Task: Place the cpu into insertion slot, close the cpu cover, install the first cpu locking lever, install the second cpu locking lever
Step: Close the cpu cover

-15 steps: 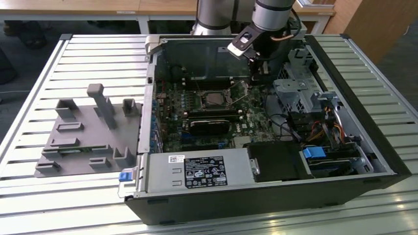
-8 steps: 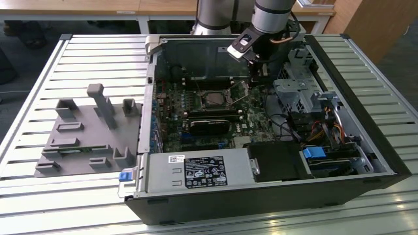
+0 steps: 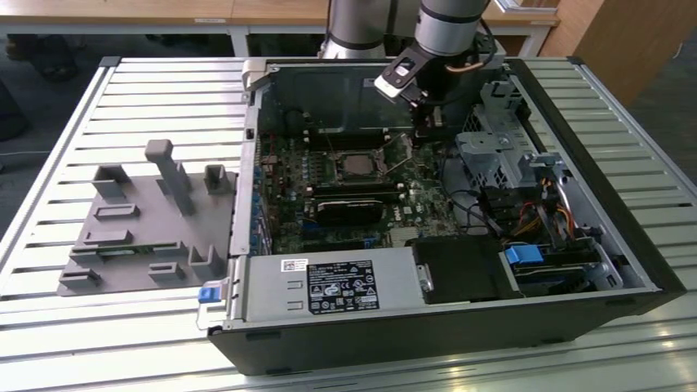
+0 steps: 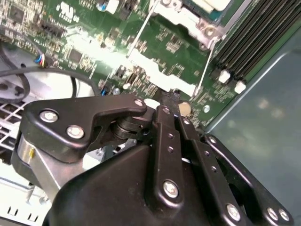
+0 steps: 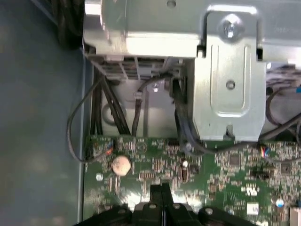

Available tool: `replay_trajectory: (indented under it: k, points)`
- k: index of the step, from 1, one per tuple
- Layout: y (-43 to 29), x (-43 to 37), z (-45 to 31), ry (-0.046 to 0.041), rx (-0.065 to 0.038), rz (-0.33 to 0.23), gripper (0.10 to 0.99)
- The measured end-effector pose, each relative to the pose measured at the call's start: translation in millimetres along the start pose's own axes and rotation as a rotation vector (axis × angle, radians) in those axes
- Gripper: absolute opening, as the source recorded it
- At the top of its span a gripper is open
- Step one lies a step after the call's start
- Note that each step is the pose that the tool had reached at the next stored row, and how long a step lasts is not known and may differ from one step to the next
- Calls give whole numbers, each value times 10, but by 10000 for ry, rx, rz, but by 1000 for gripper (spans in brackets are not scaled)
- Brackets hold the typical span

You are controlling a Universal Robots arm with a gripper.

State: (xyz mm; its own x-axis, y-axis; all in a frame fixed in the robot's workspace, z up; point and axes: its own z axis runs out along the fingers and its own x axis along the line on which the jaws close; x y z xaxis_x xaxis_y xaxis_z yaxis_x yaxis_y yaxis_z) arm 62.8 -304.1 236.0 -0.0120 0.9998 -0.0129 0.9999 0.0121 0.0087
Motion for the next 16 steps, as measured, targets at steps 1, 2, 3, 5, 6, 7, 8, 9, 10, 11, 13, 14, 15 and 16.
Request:
replay_trajectory:
  k: [1,2,3,5,6,7,8,9,10,11,13,14,15,16]
  points:
    - [-29,0,0,0,0,0,106]
    - [-55,1,0,0,0,0,106]
    - [-77,1,-1,0,0,0,106]
    - [-111,1,-2,-1,0,1,106]
    - [-122,1,-1,-1,0,0,106]
    - [-133,1,-2,-1,0,0,106]
    - [-143,1,-3,-1,1,0,106]
    - [-155,1,-4,-1,3,-1,106]
    - [-170,2,-4,0,3,0,106]
    - [-189,2,-4,2,4,0,106]
    - [-231,2,-5,0,4,-1,106]
    - [-249,2,-5,0,4,-1,106]
    - [-267,3,-4,1,4,1,106]
    - [-288,3,-3,0,3,1,106]
